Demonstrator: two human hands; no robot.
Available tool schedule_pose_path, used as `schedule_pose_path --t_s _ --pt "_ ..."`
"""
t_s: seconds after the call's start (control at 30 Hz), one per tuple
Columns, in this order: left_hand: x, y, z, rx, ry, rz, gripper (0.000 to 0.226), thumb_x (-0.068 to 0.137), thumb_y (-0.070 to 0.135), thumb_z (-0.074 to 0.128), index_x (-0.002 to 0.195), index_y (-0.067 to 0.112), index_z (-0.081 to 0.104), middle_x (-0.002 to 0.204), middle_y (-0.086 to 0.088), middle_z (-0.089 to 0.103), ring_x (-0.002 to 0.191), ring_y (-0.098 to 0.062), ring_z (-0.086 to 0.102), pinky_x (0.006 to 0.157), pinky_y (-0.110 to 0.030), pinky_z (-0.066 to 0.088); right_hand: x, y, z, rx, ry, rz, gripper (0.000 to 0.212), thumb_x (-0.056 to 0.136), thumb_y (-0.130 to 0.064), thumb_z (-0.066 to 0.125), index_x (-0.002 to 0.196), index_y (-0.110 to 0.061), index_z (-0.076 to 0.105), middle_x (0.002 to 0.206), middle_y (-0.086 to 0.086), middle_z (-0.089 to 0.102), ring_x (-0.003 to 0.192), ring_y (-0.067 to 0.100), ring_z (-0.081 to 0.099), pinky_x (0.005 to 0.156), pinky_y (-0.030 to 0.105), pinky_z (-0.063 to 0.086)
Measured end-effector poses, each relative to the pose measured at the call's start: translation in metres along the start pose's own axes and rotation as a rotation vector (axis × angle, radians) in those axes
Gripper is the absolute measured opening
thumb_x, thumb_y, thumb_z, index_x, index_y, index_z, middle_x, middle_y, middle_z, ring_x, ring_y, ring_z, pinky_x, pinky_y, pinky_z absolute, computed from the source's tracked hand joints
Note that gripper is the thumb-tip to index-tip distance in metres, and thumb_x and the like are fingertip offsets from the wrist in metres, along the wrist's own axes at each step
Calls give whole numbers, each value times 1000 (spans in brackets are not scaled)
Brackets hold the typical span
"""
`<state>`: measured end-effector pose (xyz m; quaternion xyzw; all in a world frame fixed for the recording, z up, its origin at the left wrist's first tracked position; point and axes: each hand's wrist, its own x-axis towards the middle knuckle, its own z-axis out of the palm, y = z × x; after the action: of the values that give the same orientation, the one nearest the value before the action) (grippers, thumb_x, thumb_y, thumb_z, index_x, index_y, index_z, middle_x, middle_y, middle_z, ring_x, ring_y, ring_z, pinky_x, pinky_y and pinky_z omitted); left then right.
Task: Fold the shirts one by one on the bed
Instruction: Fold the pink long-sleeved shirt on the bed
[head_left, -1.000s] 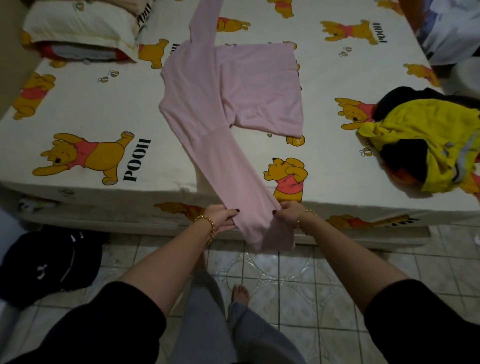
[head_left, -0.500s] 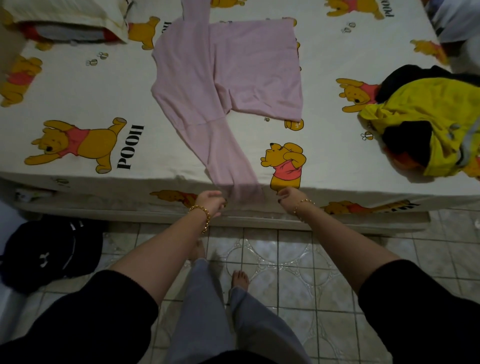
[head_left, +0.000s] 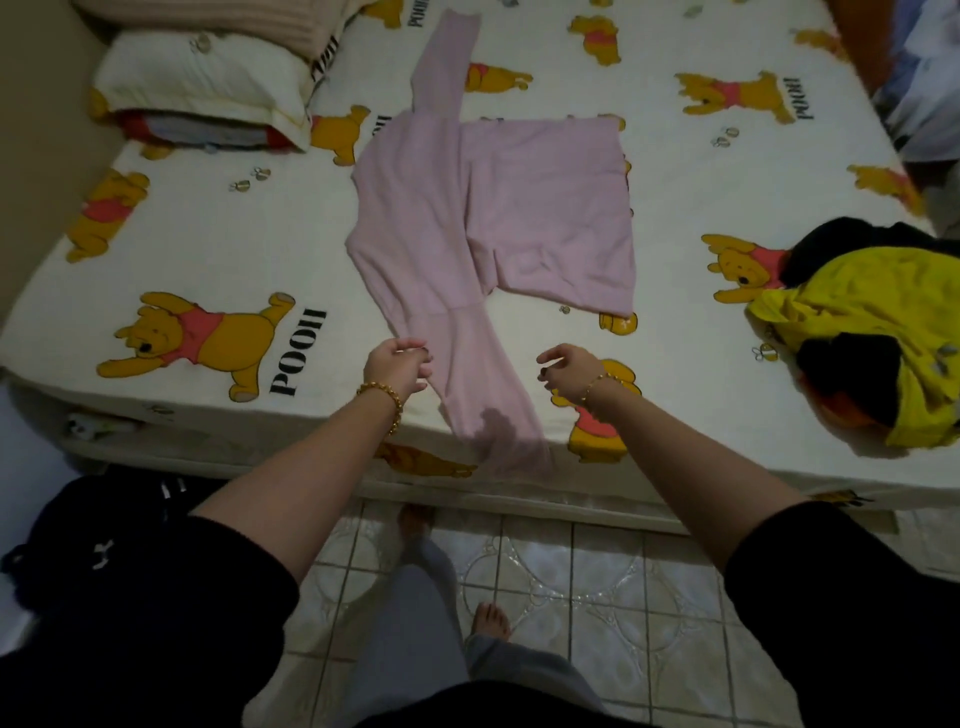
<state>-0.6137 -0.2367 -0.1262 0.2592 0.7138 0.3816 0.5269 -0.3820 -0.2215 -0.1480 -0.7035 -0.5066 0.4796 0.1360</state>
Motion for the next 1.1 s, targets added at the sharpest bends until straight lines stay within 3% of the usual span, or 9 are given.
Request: schedule_pose_path --t_s 0.17,0.37,0.43,0.57,0.73,0.8,0.87,1.0,1.1 --pt "80 34 -33 2 128 19 9 89 8 54 88 15 58 77 -2 60 58 -13 54 53 -24 47 69 -70 12 -18 -15 -84 21 87 -2 46 96 -17 58 91 7 65 91 27 63 60 26 45" --pt "181 72 -68 26 212 23 4 91 16 55 94 13 57 78 -2 61 59 -15 54 51 -26 43 165 -155 43 -10 -28 -185 28 86 0 47 105 -13 63 91 5 67 106 27 62 92 35 49" --pt "220 91 -77 41 227 23 6 91 17 56 95 14 58 79 -2 61 61 -15 55 53 -26 44 203 -189 50 12 -22 -205 26 88 -2 45 98 -19 62 86 1 66 97 23 64 86 34 52" --pt "294 112 -84 -3 286 -19 9 91 17 56 98 12 58 76 0 61 60 -15 55 53 -26 45 279 -241 65 35 -58 -247 21 93 -5 45 97 -19 60 92 2 66 88 14 61 66 16 47" --pt "366 116 -83 -50 356 -65 15 93 17 52 103 8 59 80 -5 61 59 -15 54 53 -25 45 370 -285 83 50 -98 -322 21 93 -4 46 99 -16 61 97 4 65 95 20 62 79 30 51" --pt "390 107 -78 -109 350 -146 29 99 22 42 109 1 58 83 -8 61 58 -17 51 52 -26 40 401 -297 93 -1 -119 -358 21 94 -4 46 103 -13 63 99 5 65 94 21 62 85 34 53" --pt "410 93 -73 -114 346 -274 46 102 33 30 109 -2 58 90 -13 62 59 -20 50 54 -27 38 429 -305 104 -75 -132 -368 21 94 -7 48 107 -14 63 96 6 64 86 22 62 80 35 56" --pt "429 72 -52 298 410 -295 68 94 59 33 82 0 65 81 -13 67 76 -31 61 72 -34 49 470 -317 121 -288 -199 -416 31 93 -5 48 121 -16 54 99 11 61 72 21 54 49 23 44" --pt "432 74 -28 710 414 -178 67 92 60 36 75 3 67 73 -11 64 73 -29 59 63 -30 41 494 -332 133 -552 -258 -486 53 92 -1 47 140 -22 37 108 19 59 86 31 57 59 33 50"
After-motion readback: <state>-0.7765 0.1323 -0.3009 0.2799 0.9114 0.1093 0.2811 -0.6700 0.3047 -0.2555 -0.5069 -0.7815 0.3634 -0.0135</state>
